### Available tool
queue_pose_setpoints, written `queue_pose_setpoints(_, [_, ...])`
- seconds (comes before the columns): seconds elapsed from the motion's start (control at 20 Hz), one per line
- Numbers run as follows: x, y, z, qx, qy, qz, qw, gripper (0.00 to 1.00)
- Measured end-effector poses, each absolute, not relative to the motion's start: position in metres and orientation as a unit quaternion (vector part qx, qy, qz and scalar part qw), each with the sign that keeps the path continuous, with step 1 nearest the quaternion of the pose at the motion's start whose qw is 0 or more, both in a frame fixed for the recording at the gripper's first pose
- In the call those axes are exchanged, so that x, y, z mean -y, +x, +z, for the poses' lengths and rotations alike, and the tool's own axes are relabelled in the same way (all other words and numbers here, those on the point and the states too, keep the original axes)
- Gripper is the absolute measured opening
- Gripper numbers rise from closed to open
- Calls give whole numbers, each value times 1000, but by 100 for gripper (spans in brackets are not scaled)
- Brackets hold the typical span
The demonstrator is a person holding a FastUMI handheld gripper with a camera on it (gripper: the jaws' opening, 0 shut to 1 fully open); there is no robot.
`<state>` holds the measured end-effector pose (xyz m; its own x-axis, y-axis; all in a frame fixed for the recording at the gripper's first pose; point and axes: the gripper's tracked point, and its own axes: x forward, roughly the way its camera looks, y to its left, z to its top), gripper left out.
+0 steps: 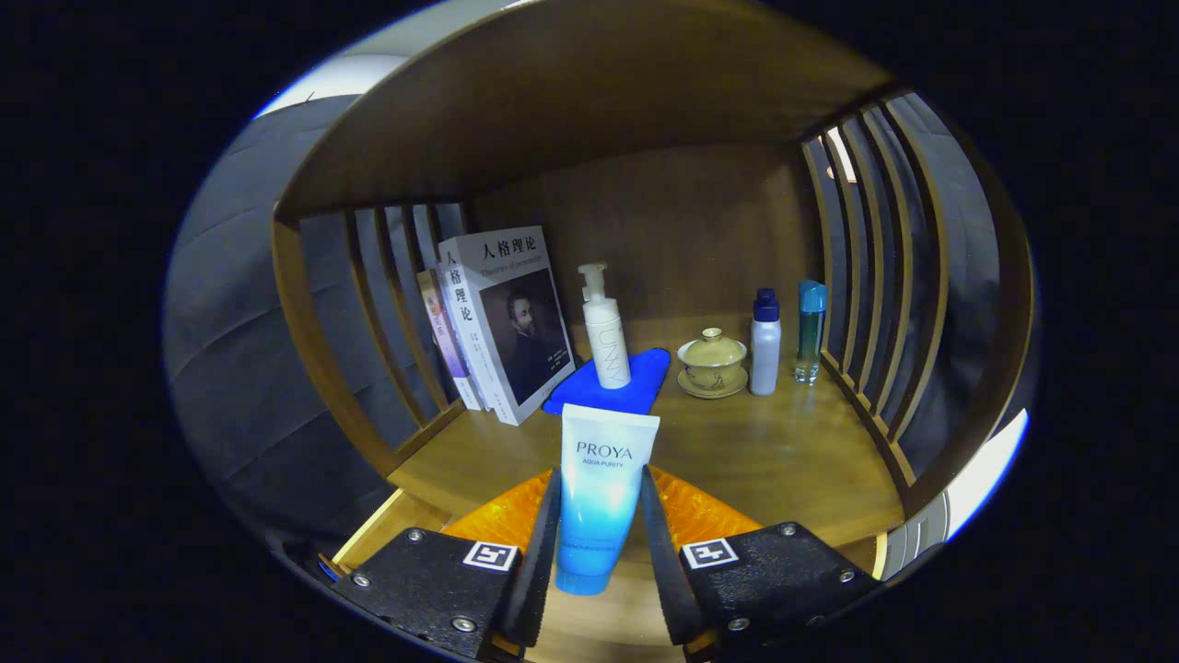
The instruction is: Pull open the drawer, take out the items inside it, and place them on the countertop above the cabinet.
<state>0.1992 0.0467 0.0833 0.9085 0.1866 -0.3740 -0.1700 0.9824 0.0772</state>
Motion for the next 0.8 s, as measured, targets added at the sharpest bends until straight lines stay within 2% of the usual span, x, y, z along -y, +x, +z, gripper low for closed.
queue_pose_setpoints(0.5, [-51, 247, 38, -242, 37, 51, 968, 52])
queue_pose_setpoints(0.7, [-52, 252, 46, -224, 41, 46, 973, 57])
queue_pose_setpoints(0.8, [-52, 246, 56, -212, 41, 43, 975, 66])
